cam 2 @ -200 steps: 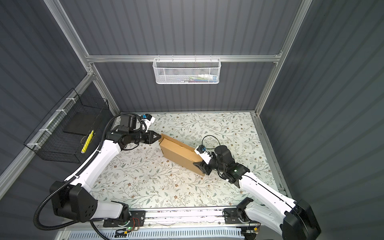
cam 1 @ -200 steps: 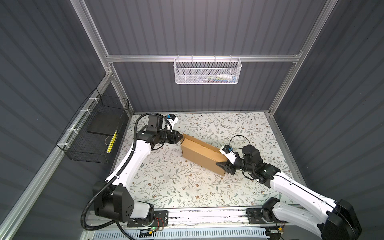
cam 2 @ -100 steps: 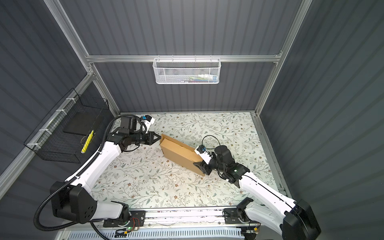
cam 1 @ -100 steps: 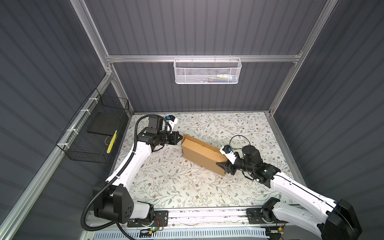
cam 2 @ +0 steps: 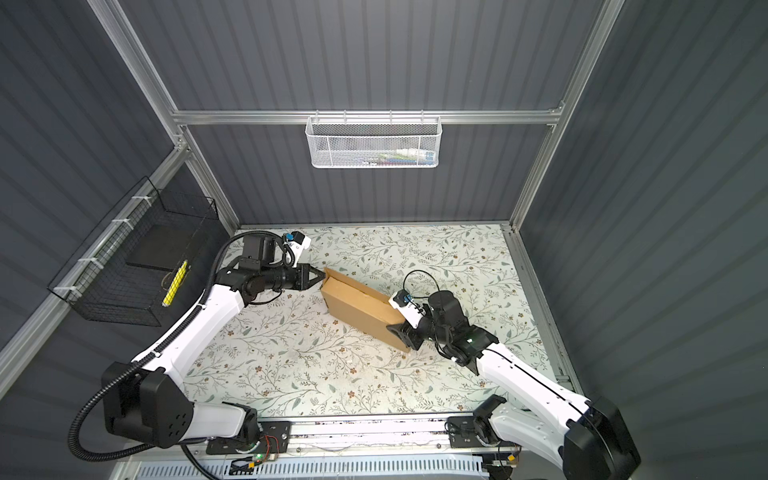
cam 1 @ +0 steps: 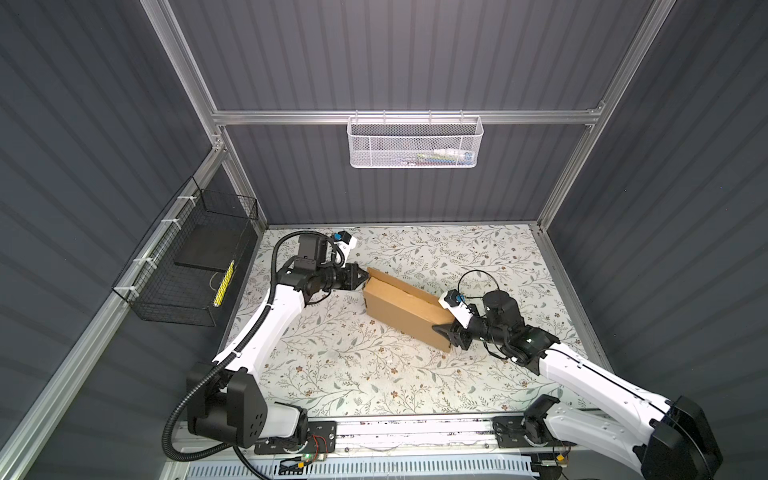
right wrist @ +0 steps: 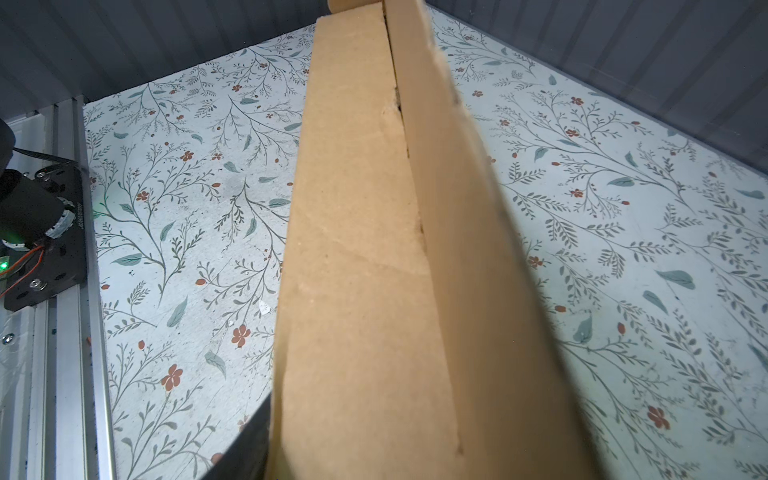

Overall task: Fold the paper box
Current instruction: 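Close the left gripper on the box's upper edge at its far end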

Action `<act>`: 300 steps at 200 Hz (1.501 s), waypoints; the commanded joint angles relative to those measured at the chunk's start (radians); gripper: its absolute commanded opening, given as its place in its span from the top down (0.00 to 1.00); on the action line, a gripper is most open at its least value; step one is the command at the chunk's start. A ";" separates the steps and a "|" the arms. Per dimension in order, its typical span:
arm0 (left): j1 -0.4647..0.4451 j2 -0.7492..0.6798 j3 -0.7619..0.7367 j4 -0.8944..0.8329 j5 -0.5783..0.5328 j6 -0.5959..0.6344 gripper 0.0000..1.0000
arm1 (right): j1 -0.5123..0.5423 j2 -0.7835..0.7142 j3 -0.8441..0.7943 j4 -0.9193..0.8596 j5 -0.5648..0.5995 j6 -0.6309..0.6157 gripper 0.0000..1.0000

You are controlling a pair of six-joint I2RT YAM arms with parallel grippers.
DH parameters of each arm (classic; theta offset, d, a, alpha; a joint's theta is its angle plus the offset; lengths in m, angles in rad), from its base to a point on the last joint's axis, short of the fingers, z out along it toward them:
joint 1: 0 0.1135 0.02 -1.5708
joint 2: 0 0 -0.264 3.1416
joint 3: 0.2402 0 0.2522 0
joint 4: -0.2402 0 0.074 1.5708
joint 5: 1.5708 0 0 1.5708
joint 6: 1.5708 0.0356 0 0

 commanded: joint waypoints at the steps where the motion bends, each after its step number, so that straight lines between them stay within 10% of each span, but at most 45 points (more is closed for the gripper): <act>1: -0.012 -0.034 -0.012 0.006 0.044 -0.015 0.88 | -0.001 0.005 0.016 0.034 -0.009 -0.009 0.53; 97: -0.014 -0.037 -0.045 0.006 -0.088 0.028 0.96 | -0.001 0.008 0.019 0.029 -0.012 -0.009 0.54; 213: -0.012 -0.131 0.000 -0.098 -0.230 0.052 0.71 | -0.002 0.085 0.044 0.095 -0.094 -0.024 0.53; 300: -0.012 -0.122 -0.052 -0.085 -0.329 0.065 0.73 | 0.003 0.153 0.060 0.125 -0.116 -0.018 0.53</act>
